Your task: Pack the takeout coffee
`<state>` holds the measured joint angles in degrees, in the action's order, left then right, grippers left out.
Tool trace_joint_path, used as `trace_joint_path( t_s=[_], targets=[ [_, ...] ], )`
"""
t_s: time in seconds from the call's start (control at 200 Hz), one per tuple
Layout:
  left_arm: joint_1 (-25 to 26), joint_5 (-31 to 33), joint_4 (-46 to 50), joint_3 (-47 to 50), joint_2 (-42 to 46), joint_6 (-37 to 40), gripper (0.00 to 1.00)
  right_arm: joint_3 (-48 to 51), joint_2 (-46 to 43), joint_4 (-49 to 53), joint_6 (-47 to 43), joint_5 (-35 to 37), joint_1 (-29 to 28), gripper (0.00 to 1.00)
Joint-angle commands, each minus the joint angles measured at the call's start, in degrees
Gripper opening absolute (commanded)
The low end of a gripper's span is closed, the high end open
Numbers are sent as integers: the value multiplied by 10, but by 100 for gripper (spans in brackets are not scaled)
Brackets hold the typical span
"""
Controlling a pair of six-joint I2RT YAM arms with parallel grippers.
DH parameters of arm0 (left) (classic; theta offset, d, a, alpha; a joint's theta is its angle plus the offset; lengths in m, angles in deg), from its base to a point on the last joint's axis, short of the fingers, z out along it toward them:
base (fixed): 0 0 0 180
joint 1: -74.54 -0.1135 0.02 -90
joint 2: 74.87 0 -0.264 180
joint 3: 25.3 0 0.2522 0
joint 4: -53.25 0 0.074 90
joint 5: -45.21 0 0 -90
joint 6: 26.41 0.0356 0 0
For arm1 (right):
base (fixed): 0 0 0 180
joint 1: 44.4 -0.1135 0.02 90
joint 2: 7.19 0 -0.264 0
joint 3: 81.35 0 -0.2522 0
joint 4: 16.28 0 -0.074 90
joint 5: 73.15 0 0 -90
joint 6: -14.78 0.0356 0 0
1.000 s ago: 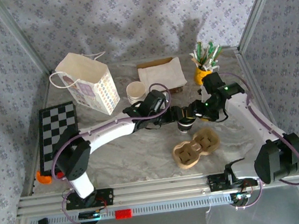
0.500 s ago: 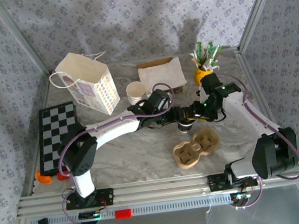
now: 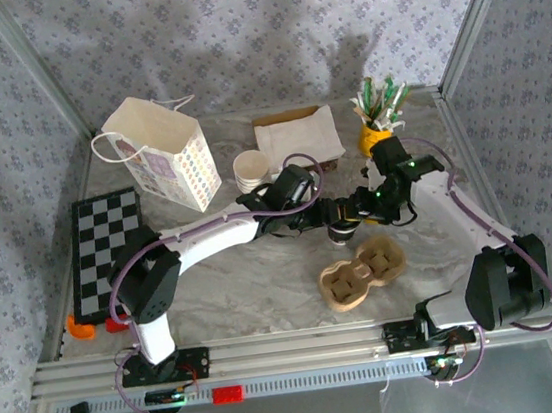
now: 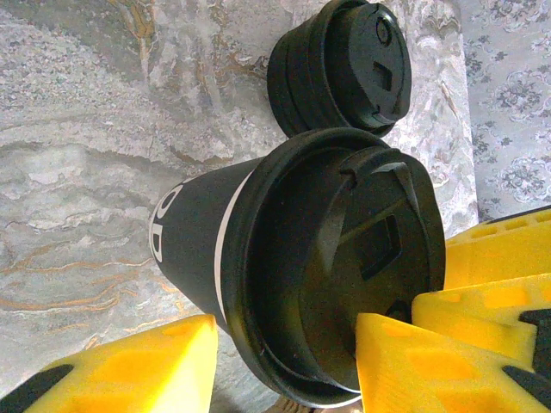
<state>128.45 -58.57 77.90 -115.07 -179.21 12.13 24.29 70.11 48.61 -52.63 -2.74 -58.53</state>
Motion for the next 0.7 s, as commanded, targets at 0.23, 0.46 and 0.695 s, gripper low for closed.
trace_joint_path(
  t_s=[0.23, 0.46, 0.695],
  targets=[
    [2, -10, 73, 14, -26, 54, 43, 52, -5, 11, 4, -12, -11, 42],
    [1, 0, 83, 5, -40, 60, 43, 65, -21, 15, 16, -42, 23, 41],
    [2, 32, 115, -2, -48, 70, 43, 101, -14, -38, 19, -71, 39, 40]
  ],
)
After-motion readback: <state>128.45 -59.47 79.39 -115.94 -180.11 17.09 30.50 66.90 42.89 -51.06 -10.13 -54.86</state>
